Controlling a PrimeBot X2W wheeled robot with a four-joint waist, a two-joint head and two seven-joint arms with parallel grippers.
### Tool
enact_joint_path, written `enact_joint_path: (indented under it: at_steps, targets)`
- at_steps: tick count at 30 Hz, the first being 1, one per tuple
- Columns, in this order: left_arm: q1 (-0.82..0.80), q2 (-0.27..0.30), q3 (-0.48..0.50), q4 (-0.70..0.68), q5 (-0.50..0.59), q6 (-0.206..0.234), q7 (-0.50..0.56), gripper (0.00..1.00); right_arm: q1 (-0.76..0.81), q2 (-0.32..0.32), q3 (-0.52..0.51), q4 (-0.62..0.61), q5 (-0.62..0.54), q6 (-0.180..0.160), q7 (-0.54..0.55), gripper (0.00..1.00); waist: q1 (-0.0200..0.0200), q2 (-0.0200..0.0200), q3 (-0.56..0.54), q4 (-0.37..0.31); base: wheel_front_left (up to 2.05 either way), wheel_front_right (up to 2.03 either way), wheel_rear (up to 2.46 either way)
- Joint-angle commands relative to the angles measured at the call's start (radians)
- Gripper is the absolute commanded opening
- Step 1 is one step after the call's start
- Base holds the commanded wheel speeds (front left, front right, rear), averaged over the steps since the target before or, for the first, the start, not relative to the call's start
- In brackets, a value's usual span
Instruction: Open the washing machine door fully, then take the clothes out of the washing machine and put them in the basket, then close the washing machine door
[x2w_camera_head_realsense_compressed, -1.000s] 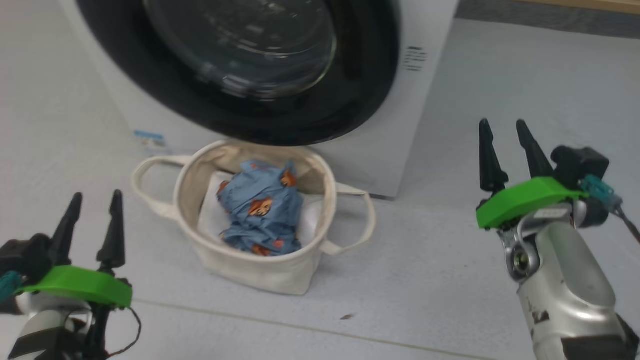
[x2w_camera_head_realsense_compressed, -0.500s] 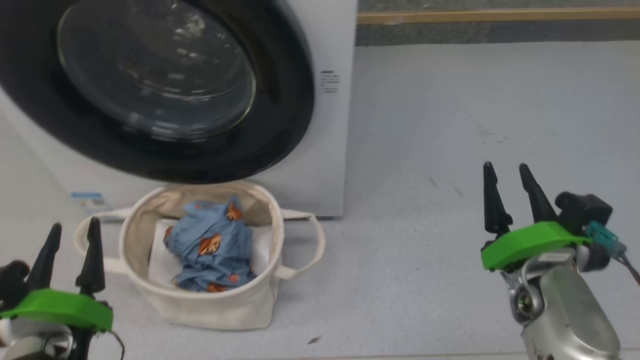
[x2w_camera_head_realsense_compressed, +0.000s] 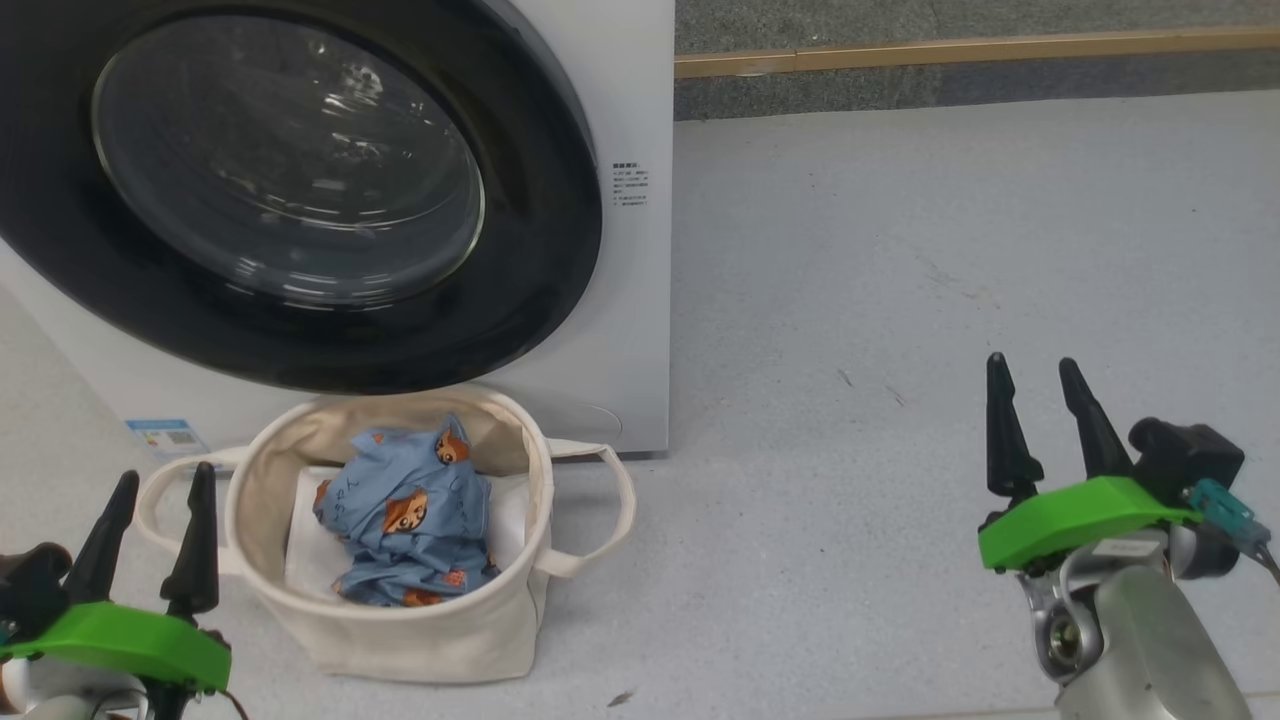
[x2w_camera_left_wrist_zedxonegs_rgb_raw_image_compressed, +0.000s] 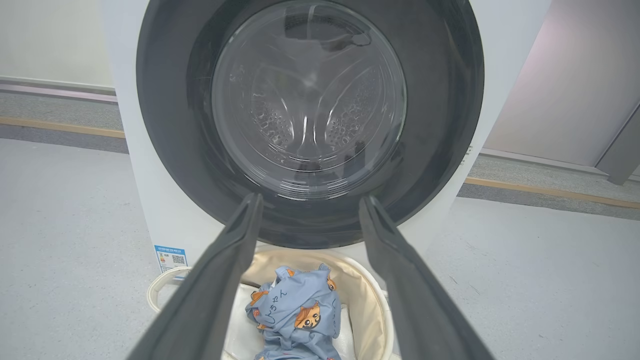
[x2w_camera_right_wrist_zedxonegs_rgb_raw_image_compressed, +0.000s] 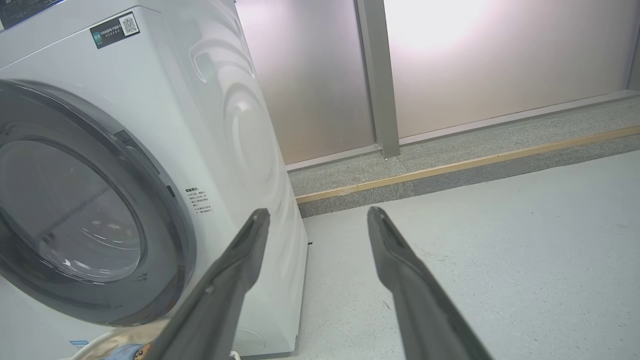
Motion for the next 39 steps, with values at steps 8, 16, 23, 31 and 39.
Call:
enact_joint_path:
  at_steps: [8,16,23,31,39]
  targets:
    - [-0.038,0.056,0.020,-0.034,-0.012,-0.006,-0.012,1.00,-0.004,0.009,0.014,-0.047,0.007,0.003,-0.009,1.00,0.0000,-0.0001,-0.001,0.008,0.00,0.00,0.00]
    - [-0.051,0.065,0.006,-0.023,-0.019,-0.006,-0.012,1.00,-0.006,0.009,0.017,-0.042,0.013,0.003,-0.009,1.00,0.0000,-0.0001,0.000,0.009,0.00,0.00,0.00]
    - [-0.057,0.070,0.000,-0.019,-0.027,-0.006,-0.012,1.00,-0.005,0.009,0.013,-0.043,0.013,0.003,-0.009,1.00,0.0000,-0.0001,0.001,0.011,0.00,0.00,0.00]
    - [-0.063,0.078,0.000,-0.016,-0.036,-0.006,-0.012,1.00,-0.002,0.009,0.008,-0.047,0.013,0.003,-0.009,1.00,0.0000,-0.0001,0.002,0.012,0.00,0.00,0.00]
    - [-0.061,0.079,0.003,-0.020,-0.032,-0.006,-0.012,1.00,0.000,0.009,0.008,-0.047,0.013,0.003,-0.009,1.00,0.0000,-0.0001,0.003,0.013,0.00,0.00,0.00]
